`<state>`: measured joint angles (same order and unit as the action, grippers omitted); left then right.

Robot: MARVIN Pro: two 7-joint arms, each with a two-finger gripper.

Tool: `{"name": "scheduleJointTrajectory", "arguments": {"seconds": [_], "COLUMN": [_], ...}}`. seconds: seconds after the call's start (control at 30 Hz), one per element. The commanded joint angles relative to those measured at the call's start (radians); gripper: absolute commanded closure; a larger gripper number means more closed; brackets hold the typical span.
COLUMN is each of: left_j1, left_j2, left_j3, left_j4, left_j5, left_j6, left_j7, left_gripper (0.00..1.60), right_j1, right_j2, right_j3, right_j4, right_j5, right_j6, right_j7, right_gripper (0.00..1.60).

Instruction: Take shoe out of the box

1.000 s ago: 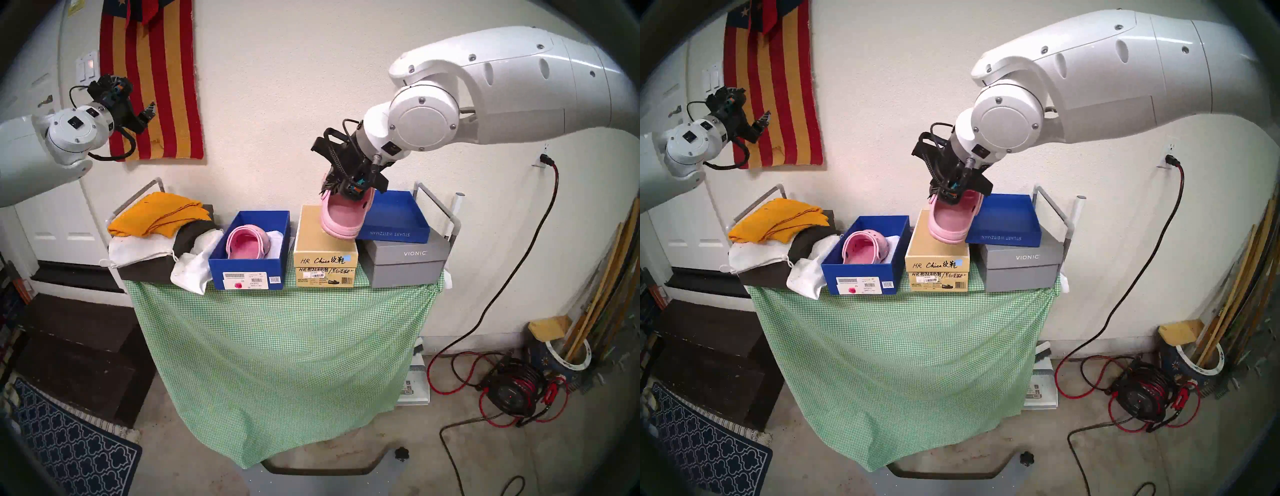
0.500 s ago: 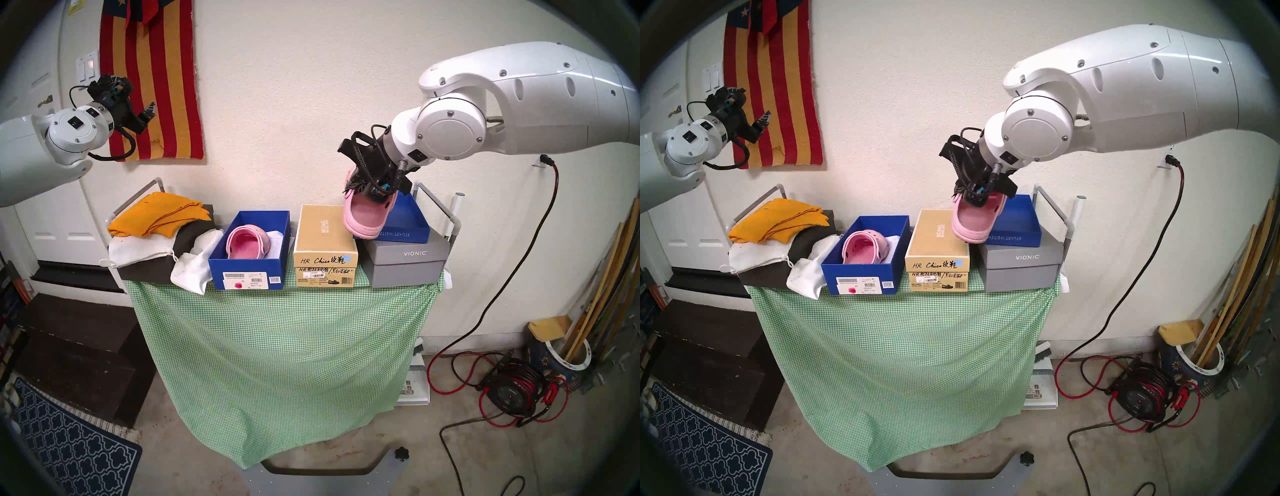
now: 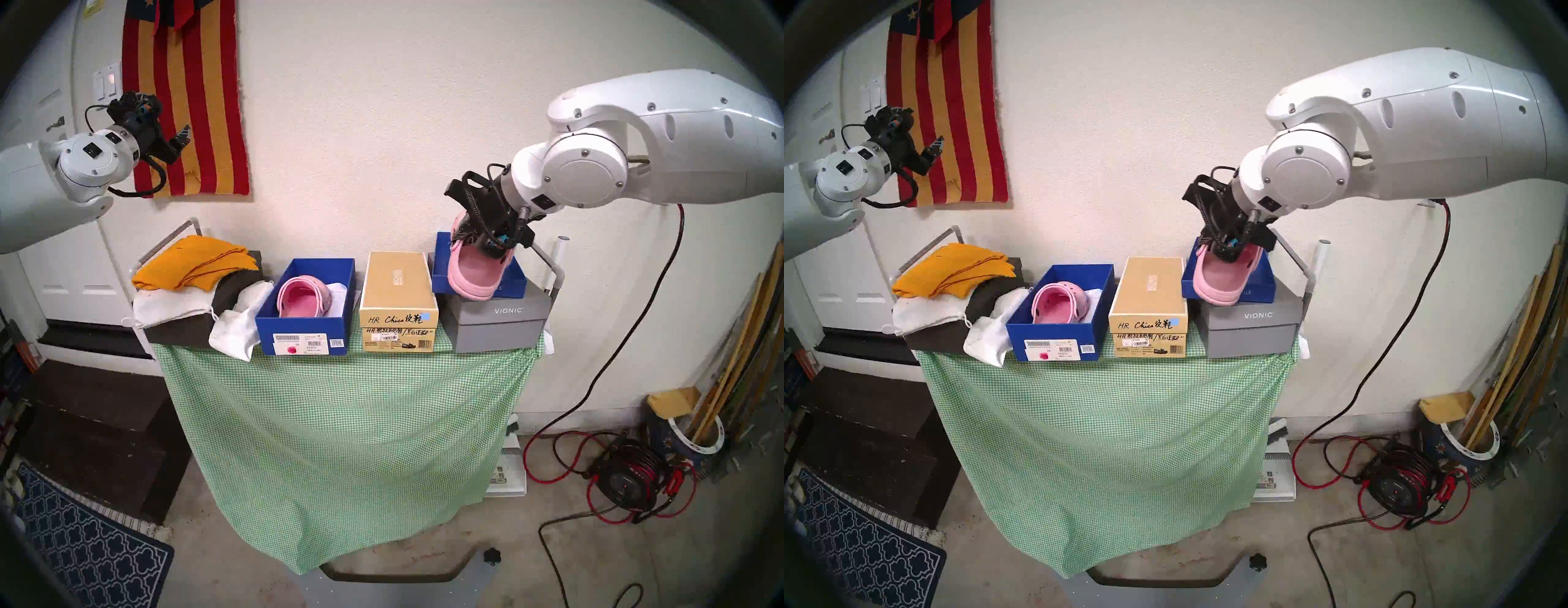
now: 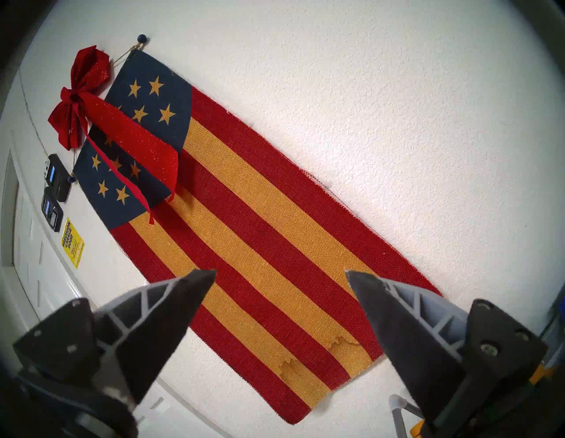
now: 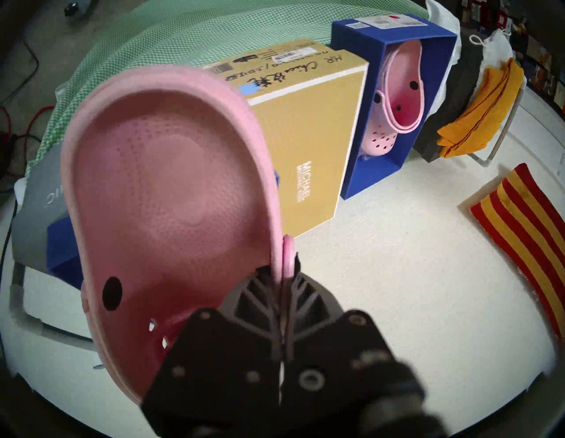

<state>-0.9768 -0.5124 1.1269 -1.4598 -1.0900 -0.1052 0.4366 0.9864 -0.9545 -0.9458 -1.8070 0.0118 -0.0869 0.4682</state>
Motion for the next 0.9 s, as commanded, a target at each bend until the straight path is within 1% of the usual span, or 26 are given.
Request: {"name": "scheduleJointTrajectory", "arguments": {"seconds": [0.0, 0.17, 0.3, 0.33, 0.37, 0.4, 0.5, 0.53, 0.6, 0.63, 0.67, 0.77, 0.83, 0.87], "left_j1": [0.0, 0.0, 0.0, 0.0, 0.0, 0.0, 0.0, 0.0, 0.0, 0.0, 0.0, 0.0, 0.0, 0.0], "left_j2": [0.0, 0.0, 0.0, 0.0, 0.0, 0.0, 0.0, 0.0, 0.0, 0.0, 0.0, 0.0, 0.0, 0.0], "left_j3": [0.0, 0.0, 0.0, 0.0, 0.0, 0.0, 0.0, 0.0, 0.0, 0.0, 0.0, 0.0, 0.0, 0.0], "left_j4": [0.0, 0.0, 0.0, 0.0, 0.0, 0.0, 0.0, 0.0, 0.0, 0.0, 0.0, 0.0, 0.0, 0.0], "left_j5": [0.0, 0.0, 0.0, 0.0, 0.0, 0.0, 0.0, 0.0, 0.0, 0.0, 0.0, 0.0, 0.0, 0.0], "left_j6": [0.0, 0.0, 0.0, 0.0, 0.0, 0.0, 0.0, 0.0, 0.0, 0.0, 0.0, 0.0, 0.0, 0.0], "left_j7": [0.0, 0.0, 0.0, 0.0, 0.0, 0.0, 0.0, 0.0, 0.0, 0.0, 0.0, 0.0, 0.0, 0.0], "left_gripper": [0.0, 0.0, 0.0, 0.0, 0.0, 0.0, 0.0, 0.0, 0.0, 0.0, 0.0, 0.0, 0.0, 0.0], "right_j1": [0.045, 0.034, 0.023, 0.02, 0.005, 0.005, -0.014, -0.027, -0.074, -0.095, -0.095, -0.138, -0.151, -0.171], "right_j2": [0.075, 0.073, 0.064, 0.061, 0.053, 0.053, 0.043, 0.037, 0.0, -0.011, -0.011, -0.022, -0.037, -0.039], "right_j3": [-0.026, -0.028, -0.024, -0.023, -0.022, -0.022, -0.019, -0.017, -0.014, -0.012, -0.012, -0.005, -0.012, -0.001], "right_j4": [0.004, 0.031, 0.057, 0.066, 0.095, 0.095, 0.131, 0.15, 0.189, 0.196, 0.196, 0.22, 0.246, 0.27], "right_j5": [-0.03, -0.055, -0.058, -0.057, -0.06, -0.06, -0.056, -0.052, -0.05, -0.054, -0.054, -0.047, -0.04, -0.044], "right_j6": [-0.007, -0.022, -0.04, -0.046, -0.067, -0.067, -0.103, -0.121, -0.156, -0.147, -0.147, -0.131, -0.137, -0.145], "right_j7": [-0.024, -0.053, -0.062, -0.064, -0.073, -0.073, -0.082, -0.085, -0.089, -0.097, -0.097, -0.122, -0.134, -0.135], "right_gripper": [1.6, 1.6, 1.6, 1.6, 1.6, 1.6, 1.6, 1.6, 1.6, 1.6, 1.6, 1.6, 1.6, 1.6]}}
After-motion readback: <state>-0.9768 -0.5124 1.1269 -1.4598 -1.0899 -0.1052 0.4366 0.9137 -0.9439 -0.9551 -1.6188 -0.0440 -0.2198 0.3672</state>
